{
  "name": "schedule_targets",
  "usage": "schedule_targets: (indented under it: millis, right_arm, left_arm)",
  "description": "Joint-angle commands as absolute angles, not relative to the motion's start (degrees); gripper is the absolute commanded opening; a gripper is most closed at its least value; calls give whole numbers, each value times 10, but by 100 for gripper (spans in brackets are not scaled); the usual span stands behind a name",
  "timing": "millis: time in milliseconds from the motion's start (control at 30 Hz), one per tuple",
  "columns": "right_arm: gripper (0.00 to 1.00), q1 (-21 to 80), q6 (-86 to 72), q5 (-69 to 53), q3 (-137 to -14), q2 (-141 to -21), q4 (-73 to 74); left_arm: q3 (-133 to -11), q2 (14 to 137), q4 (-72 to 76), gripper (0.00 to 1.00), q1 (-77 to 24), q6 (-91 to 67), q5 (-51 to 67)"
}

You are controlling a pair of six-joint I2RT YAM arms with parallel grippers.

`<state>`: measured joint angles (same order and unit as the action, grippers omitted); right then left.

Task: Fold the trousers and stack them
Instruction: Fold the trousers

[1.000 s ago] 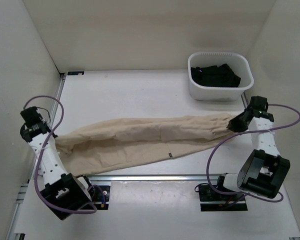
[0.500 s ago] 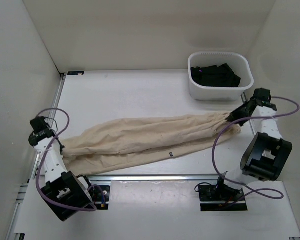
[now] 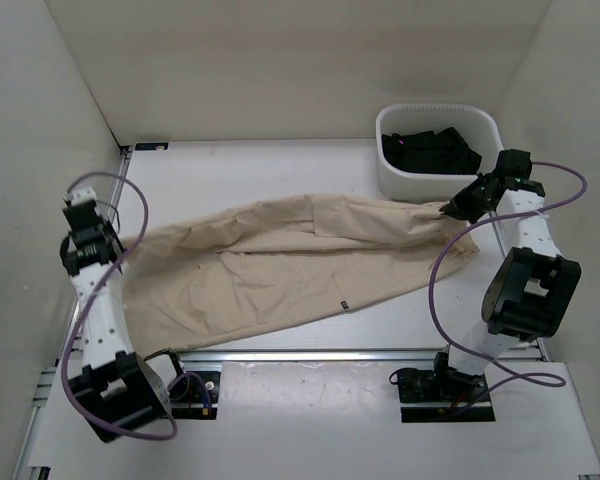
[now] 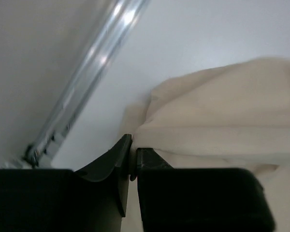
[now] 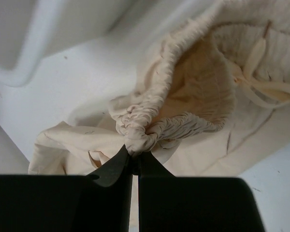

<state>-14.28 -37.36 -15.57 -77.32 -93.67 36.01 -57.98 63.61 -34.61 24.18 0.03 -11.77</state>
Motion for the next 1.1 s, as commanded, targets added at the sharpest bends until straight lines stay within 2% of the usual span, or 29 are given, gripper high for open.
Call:
schedule_targets:
  millis: [0,67,133,300,433,733,1067]
  right_arm:
    - [0,-147,-373,-157,-752,-898,355]
    - [0,-159,-366,-143,-744,-892,373]
    - [0,-171,-366,-129,-728,-872,385]
    - [0,-224,-378,-124,-701,-832,391]
    - [0,-224,-373,-124,-672,-803,391]
    - [0,-262,-352,-72,-603,-780,426]
    - [0,-288,-365,-5,-600,-767,454]
  left_arm:
    - [-451,542,-370,23,267,0,-143]
    - [-398,492,-370,22,302,0,-154]
    - [-370,491,-403,20,308,0,-170]
    - [-384,491,-478,20,314,0,-176]
    - [-402,491,-539,19,325,0,-191]
    - [-362,491,-581,16,330,0,-283]
    - [-385,491,-628,15,330,0,-290]
